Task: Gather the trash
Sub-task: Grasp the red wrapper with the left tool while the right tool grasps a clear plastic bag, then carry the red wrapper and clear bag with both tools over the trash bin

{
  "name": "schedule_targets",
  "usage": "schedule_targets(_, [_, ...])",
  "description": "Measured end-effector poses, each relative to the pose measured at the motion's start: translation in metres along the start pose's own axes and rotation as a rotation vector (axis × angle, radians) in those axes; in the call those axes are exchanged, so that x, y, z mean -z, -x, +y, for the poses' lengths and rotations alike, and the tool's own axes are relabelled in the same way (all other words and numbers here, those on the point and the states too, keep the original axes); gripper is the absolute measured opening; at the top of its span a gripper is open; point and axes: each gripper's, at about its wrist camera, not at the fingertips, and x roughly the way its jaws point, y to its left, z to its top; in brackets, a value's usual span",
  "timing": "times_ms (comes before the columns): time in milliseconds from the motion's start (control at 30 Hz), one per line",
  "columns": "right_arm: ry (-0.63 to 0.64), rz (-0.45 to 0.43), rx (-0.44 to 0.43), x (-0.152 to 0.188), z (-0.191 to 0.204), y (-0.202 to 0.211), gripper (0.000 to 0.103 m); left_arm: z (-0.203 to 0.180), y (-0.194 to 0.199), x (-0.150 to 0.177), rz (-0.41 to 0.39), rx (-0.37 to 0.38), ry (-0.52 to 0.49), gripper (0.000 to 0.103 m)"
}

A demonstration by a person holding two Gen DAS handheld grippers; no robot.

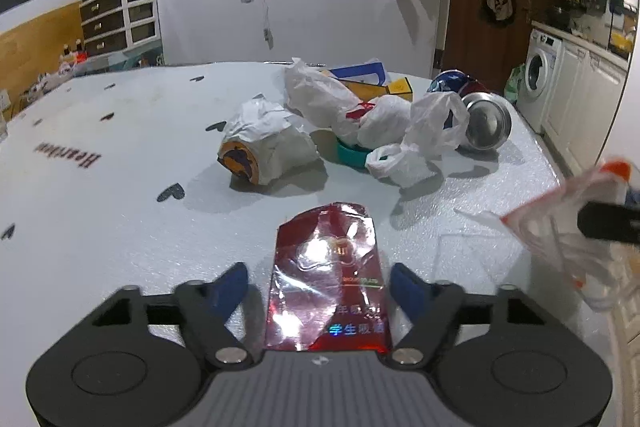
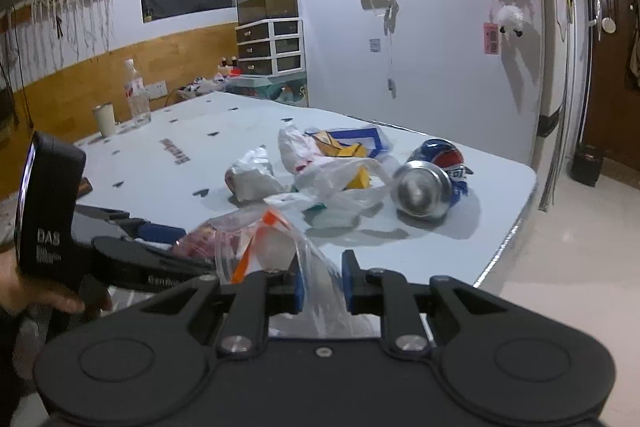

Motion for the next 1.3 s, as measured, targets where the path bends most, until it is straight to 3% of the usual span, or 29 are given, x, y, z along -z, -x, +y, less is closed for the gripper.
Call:
schedule_targets(67, [0.015, -0.005, 0.012, 0.001, 0.000, 0.003, 0.017, -0.001, 0.003, 0.000, -0.003, -0.007, 0.008, 0.054])
schedule_targets(333, [0.056, -0.033, 0.095, -0.001, -0.001, 0.016, 0.009, -0.008, 0.033, -0.003, -0.064, -0.019, 0.002, 0.053])
schedule_targets(667, [0.019, -0.073, 0.155, 0.003, -0.018, 0.051, 0.007, -0.040, 0.071, -0.011, -0.136, 0.043, -0.009, 0.053])
schedule_targets(1300, [-0.083, -0.058, 0.357, 0.054, -0.096, 0.130, 0.007, -0.172, 0.072, 0.002, -0.141, 0.230, -0.118, 0.053])
